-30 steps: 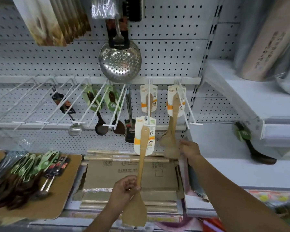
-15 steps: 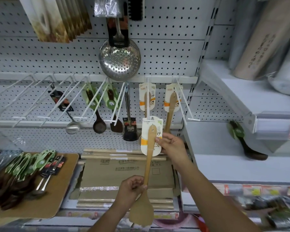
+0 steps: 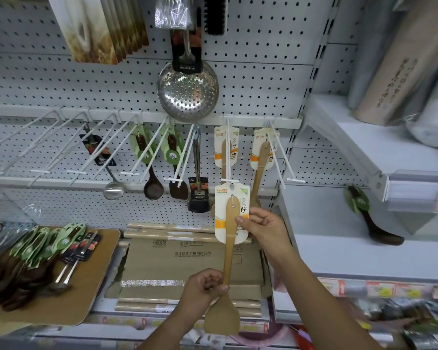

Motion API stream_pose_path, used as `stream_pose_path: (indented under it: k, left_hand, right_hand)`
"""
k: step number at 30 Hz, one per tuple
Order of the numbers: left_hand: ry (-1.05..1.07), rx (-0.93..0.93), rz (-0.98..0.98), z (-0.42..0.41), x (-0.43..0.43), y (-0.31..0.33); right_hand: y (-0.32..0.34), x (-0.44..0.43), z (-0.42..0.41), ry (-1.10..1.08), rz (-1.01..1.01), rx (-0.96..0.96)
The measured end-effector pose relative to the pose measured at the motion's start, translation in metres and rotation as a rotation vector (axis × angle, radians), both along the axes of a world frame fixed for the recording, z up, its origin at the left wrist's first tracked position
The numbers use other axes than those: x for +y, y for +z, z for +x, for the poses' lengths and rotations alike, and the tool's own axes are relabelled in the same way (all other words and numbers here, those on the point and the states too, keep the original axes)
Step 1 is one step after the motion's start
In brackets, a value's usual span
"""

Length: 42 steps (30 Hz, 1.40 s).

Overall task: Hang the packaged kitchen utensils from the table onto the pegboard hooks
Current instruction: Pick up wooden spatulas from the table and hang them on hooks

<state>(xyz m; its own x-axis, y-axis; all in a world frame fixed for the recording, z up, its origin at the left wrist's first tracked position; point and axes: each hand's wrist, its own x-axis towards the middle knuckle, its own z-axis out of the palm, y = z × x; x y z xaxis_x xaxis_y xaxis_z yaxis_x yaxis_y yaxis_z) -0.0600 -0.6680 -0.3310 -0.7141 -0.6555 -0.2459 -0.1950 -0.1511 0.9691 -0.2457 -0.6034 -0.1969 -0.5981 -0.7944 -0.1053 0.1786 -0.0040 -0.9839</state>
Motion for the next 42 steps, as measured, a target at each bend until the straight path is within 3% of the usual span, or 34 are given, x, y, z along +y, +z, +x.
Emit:
stream_pose_path:
  k: [16, 42]
  left_hand:
    - [-0.018, 0.004, 0.039, 0.013, 0.000, 0.004]
    - [0.063, 0.034, -0.013, -0.023, -0.048, 0.011]
  right_hand:
    - [0.009, 0.014, 0.019, -0.004, -0.018, 0.018]
    - [0.015, -0.055, -0.007, -0.179, 0.060, 0.043]
